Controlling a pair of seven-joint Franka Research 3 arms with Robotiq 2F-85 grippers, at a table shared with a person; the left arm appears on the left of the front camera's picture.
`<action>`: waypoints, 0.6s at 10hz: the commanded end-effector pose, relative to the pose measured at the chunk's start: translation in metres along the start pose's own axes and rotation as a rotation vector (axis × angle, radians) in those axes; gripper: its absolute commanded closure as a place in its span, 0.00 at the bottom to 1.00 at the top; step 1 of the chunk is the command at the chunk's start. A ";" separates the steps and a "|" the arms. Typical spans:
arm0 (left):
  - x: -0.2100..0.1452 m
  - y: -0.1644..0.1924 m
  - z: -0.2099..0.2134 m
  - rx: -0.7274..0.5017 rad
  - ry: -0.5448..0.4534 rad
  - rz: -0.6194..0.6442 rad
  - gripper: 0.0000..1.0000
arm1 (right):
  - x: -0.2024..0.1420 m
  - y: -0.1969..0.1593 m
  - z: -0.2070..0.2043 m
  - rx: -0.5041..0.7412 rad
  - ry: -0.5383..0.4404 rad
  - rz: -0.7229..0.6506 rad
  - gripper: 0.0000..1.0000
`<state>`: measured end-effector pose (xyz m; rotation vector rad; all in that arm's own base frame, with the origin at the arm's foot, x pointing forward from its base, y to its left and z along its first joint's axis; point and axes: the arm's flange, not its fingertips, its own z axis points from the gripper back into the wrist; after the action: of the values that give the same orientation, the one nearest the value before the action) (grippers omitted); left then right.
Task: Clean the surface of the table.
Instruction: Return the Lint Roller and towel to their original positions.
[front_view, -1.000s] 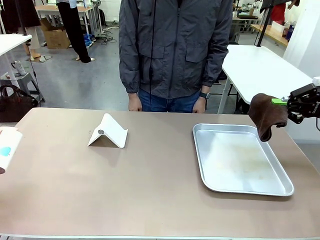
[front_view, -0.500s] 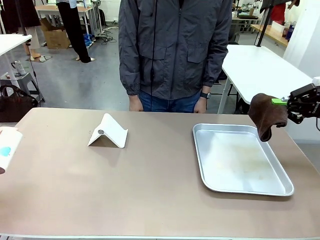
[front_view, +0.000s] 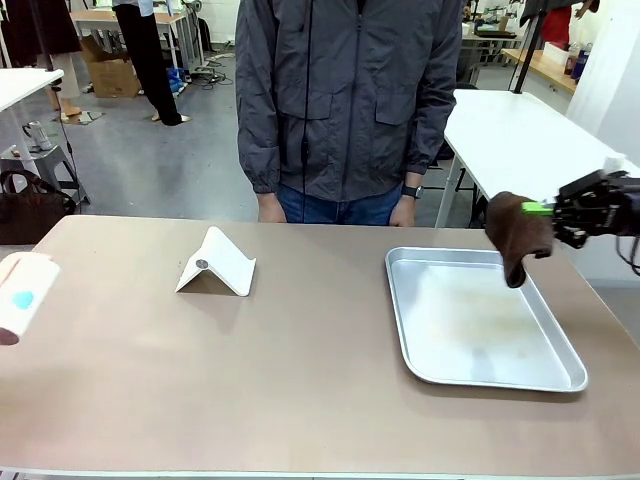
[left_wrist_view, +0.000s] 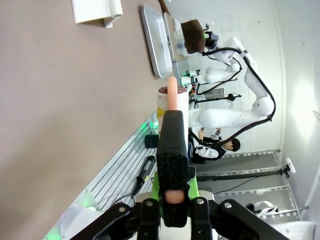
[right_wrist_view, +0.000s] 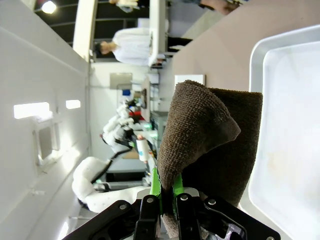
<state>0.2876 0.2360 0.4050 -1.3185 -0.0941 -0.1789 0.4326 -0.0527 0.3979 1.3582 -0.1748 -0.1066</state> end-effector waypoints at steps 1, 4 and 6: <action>0.027 -0.033 -0.020 0.048 -0.014 0.049 0.78 | 0.006 0.020 -0.060 -0.039 0.070 0.027 0.90; 0.061 -0.064 -0.074 0.101 -0.096 0.035 0.78 | 0.000 0.033 -0.161 -0.025 0.107 0.082 0.90; 0.083 -0.077 -0.123 0.138 -0.088 0.028 0.78 | -0.011 0.035 -0.219 -0.029 0.131 0.150 0.90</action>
<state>0.3508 0.1209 0.4619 -1.2002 -0.1500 -0.1068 0.4521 0.1528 0.3941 1.3063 -0.1047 0.0858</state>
